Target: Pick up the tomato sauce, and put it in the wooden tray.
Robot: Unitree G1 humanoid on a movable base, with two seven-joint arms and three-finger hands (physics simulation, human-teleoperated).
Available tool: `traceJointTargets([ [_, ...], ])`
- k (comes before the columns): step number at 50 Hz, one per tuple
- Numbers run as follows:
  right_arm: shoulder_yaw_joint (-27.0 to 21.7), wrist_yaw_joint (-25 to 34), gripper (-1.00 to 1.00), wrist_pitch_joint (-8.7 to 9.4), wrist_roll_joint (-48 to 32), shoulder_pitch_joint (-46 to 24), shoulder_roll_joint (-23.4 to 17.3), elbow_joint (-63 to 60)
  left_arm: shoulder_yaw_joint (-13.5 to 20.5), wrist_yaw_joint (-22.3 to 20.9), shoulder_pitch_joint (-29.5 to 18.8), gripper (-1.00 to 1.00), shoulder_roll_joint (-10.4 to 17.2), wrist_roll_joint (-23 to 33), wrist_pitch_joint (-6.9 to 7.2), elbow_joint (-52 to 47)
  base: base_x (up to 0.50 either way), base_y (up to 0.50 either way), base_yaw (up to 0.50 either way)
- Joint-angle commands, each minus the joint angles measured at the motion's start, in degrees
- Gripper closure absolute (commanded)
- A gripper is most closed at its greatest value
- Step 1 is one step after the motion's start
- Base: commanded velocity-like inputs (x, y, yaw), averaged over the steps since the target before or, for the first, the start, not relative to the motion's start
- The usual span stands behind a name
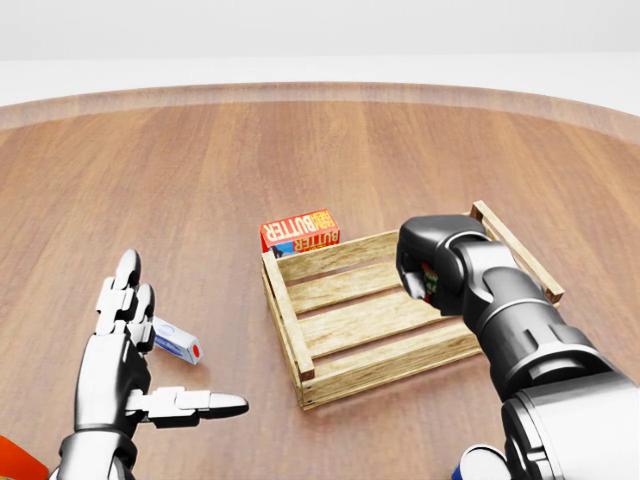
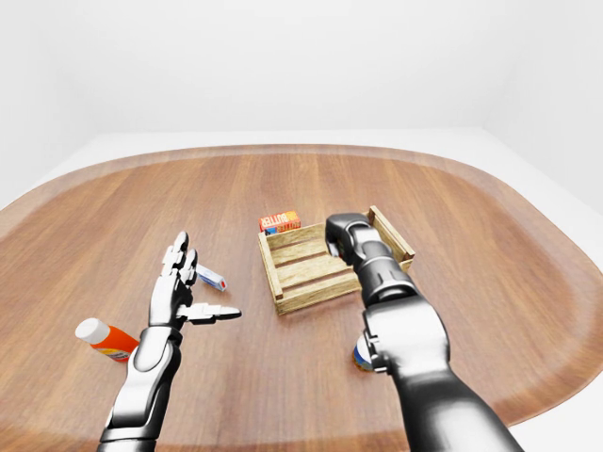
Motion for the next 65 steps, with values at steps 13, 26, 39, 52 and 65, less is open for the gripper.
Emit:
traceJointTargets([
  [13, -0.11, -0.83, 1.0, 0.0, 0.1, 0.83, 0.03, -0.33, -0.03, 0.07, 0.0, -1.0, -0.03, 0.09, -0.17, 0.12, 0.0, 0.0, 0.0],
  [26, -0.33, -0.96, 1.0, 0.0, 0.41, 1.05, 0.1, -0.31, -0.15, 0.13, -0.11, -1.0, -0.02, 0.3, -0.23, 0.15, 0.0, 0.0, 0.0],
  [39, -0.22, -1.21, 1.0, 0.0, 0.21, 0.94, 0.17, -0.31, -0.06, 0.14, -0.2, -1.0, 0.0, 0.25, -0.29, 0.32, 0.0, 0.0, 0.0],
  [52, -0.2, -1.17, 1.0, 0.0, 0.17, 1.25, 0.42, -0.29, -0.07, 0.08, 0.02, -1.0, -0.01, 0.25, -0.27, 0.11, 0.0, 0.0, 0.0],
  [65, -0.23, -3.22, -1.0, 0.0, -0.39, 0.89, 0.58, -0.25, -0.09, 0.09, 0.03, -1.0, -0.03, 0.29, -0.27, 0.16, 0.0, 0.0, 0.0],
])
